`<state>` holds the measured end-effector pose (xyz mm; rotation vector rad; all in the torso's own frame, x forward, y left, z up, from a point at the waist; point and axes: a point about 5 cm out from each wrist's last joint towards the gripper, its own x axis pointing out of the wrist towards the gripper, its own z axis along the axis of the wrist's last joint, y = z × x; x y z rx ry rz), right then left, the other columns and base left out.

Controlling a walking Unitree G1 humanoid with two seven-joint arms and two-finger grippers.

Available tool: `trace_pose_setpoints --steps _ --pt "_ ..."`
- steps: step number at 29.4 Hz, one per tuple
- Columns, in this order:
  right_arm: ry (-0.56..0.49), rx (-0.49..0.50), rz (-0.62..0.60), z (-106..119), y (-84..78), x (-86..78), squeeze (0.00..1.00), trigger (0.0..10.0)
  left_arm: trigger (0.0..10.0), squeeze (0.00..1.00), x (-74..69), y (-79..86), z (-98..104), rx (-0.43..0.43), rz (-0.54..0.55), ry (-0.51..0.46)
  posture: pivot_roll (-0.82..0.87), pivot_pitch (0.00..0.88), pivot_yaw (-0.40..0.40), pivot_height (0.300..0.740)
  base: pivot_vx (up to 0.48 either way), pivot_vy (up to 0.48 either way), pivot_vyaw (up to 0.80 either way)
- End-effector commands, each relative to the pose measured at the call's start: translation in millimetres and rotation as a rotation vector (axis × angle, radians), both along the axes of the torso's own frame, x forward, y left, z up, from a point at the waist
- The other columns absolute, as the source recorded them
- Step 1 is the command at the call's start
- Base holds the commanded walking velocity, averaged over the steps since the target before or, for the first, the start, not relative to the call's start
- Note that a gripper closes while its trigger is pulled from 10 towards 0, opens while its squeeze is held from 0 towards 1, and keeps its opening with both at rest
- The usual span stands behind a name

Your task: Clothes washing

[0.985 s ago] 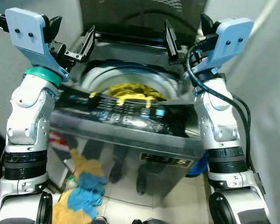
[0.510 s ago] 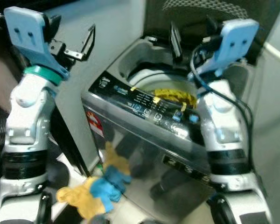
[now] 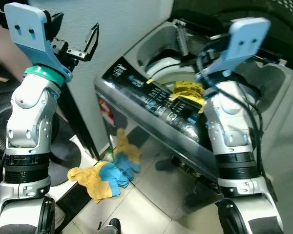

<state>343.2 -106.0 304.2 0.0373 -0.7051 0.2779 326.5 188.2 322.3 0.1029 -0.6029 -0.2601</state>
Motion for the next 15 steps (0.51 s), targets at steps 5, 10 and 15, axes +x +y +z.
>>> trace_pose_setpoints --steps 5,10,15 --pt "-0.018 0.018 0.006 2.6 -2.4 -2.5 0.00 10.0 10.0 0.00 0.8 3.1 -3.0 0.009 0.017 0.010 0.10 0.017 0.010 0.740 0.000 0.000 0.00" --pt "-0.018 0.014 0.006 2.3 -1.8 -2.7 0.00 10.0 10.0 0.00 1.1 2.4 -2.3 -0.011 0.008 0.015 0.10 0.019 0.012 0.740 0.000 0.000 0.00" --pt "-0.019 0.011 0.008 2.2 -1.3 -2.9 0.00 10.0 10.0 0.00 2.6 2.5 -1.9 0.002 0.022 0.019 0.10 0.019 0.013 0.740 0.000 0.000 0.00"
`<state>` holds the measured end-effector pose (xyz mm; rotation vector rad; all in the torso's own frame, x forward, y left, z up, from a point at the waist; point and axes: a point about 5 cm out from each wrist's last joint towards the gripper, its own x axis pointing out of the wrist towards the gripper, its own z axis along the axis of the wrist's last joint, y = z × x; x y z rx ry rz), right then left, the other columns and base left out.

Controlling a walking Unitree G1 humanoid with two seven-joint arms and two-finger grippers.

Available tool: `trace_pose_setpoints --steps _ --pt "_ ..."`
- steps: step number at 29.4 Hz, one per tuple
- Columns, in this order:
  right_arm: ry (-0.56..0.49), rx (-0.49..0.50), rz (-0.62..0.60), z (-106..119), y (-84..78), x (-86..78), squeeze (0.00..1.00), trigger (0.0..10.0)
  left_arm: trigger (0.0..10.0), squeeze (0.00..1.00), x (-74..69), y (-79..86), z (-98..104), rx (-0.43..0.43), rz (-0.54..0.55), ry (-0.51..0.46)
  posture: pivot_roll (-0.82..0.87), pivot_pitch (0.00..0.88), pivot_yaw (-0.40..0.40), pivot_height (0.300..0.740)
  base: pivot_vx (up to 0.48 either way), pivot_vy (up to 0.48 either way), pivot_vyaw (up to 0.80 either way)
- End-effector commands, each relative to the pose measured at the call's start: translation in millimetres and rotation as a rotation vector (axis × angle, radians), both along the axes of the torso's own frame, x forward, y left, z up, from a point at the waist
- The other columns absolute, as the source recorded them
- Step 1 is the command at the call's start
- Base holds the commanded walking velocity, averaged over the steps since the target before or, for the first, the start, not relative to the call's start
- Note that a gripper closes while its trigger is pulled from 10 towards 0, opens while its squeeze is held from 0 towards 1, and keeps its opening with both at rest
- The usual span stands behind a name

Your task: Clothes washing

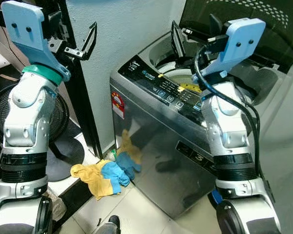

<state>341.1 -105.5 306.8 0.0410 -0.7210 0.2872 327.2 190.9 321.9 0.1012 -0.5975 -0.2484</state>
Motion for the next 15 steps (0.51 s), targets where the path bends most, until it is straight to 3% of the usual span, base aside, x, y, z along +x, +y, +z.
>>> trace_pose_setpoints --steps 1,15 --pt "-0.003 0.009 -0.002 -0.4 -1.9 -0.9 0.00 10.0 10.0 0.00 1.9 -0.1 -1.4 0.006 0.011 0.014 0.10 0.019 0.013 0.740 0.000 0.000 0.00" --pt "-0.003 -0.001 -0.003 -0.8 -1.2 -1.1 0.00 10.0 10.0 0.00 1.1 0.7 0.6 0.015 0.022 0.004 0.10 0.018 0.013 0.740 0.000 0.000 0.00"
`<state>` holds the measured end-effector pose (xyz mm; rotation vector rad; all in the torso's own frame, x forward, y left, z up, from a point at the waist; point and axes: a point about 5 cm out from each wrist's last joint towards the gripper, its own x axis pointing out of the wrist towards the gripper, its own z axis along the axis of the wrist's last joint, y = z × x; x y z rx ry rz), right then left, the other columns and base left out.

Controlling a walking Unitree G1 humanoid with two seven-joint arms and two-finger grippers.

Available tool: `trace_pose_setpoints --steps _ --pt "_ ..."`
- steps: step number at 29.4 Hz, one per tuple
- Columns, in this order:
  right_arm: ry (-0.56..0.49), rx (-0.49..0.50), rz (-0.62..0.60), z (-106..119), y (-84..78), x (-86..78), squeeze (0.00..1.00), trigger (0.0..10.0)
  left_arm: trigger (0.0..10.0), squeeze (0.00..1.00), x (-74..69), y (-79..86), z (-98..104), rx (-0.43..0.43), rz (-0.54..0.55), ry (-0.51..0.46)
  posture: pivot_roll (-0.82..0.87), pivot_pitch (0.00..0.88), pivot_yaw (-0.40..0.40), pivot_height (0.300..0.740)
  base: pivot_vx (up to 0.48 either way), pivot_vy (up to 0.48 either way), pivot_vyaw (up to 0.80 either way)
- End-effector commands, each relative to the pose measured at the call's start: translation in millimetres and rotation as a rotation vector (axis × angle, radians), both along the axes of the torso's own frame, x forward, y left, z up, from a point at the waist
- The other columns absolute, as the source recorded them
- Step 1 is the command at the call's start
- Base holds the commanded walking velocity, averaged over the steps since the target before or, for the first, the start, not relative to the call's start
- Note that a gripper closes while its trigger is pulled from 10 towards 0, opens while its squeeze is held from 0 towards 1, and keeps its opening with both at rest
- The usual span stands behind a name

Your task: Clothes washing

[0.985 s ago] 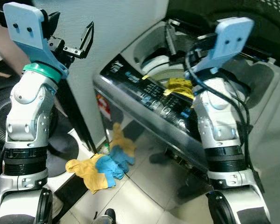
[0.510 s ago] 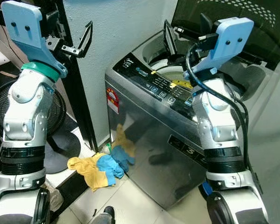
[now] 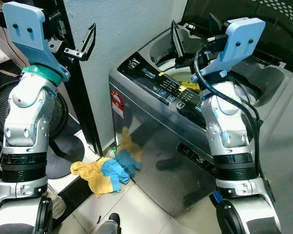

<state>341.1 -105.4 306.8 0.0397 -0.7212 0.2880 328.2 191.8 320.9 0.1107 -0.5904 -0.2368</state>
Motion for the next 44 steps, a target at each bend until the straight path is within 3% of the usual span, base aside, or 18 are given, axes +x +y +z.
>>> trace_pose_setpoints --steps 1,44 --pt "-0.003 0.001 -0.003 -0.8 -1.3 -1.1 0.00 10.0 10.0 0.00 0.2 -0.2 1.6 0.009 0.008 -0.002 0.10 0.018 0.013 0.740 0.000 0.000 0.00" --pt "-0.003 -0.012 -0.001 -1.7 -0.3 0.0 0.00 10.0 10.0 0.00 0.9 -3.1 0.9 0.003 -0.016 -0.006 0.10 0.007 0.012 0.740 0.000 0.000 0.00"
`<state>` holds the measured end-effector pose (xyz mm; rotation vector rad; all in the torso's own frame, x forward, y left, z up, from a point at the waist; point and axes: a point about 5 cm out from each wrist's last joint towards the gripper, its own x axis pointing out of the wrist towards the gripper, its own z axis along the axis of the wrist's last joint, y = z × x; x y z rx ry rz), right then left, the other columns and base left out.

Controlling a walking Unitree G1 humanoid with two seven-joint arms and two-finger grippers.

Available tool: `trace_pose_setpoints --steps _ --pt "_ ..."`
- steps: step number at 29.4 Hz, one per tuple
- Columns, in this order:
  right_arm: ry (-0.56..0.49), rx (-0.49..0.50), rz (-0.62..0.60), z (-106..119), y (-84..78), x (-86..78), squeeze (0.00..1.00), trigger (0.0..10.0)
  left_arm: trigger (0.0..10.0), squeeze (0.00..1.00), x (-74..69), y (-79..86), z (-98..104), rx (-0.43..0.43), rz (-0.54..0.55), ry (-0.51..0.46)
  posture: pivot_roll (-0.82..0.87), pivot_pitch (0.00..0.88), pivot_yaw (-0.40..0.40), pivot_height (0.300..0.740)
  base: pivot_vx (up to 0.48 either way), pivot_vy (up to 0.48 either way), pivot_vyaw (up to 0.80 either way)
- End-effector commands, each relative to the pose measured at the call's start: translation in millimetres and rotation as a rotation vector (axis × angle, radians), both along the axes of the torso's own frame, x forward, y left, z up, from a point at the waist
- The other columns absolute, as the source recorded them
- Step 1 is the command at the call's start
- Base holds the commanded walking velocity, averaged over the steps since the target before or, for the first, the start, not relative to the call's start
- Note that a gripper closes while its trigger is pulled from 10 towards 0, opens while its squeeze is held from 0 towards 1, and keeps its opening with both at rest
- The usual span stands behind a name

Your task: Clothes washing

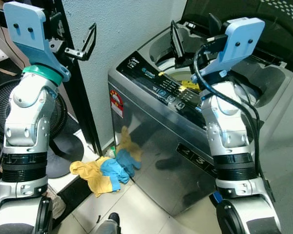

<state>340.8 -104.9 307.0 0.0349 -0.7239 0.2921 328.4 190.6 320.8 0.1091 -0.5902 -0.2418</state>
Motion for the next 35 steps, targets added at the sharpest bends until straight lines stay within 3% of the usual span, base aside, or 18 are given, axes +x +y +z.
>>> trace_pose_setpoints --steps 1,7,27,35 --pt "0.007 -0.007 -0.005 -4 -0.9 0.4 0.00 10.0 10.0 0.00 0.9 -2.1 -3 0.009 -0.012 0.008 0.10 0.001 0.012 0.740 0.000 0.000 0.00" --pt "0.054 -0.015 -0.016 -20 -1.7 1.3 0.00 10.0 10.0 0.00 0.0 -0.6 -18 0.015 -0.006 0.055 0.10 0.001 0.013 0.740 0.000 0.000 0.00" --pt "0.051 -0.018 -0.019 -19 -2.1 1.8 0.00 10.0 10.0 0.00 1.1 0.0 -16 0.004 0.007 0.049 0.10 0.009 0.013 0.740 0.000 0.000 0.00" --pt "0.043 -0.032 -0.020 -18 -1.1 1.3 0.00 10.0 10.0 0.00 0.9 0.5 -14 0.004 0.010 0.043 0.10 0.009 0.013 0.740 -0.401 0.000 0.00"
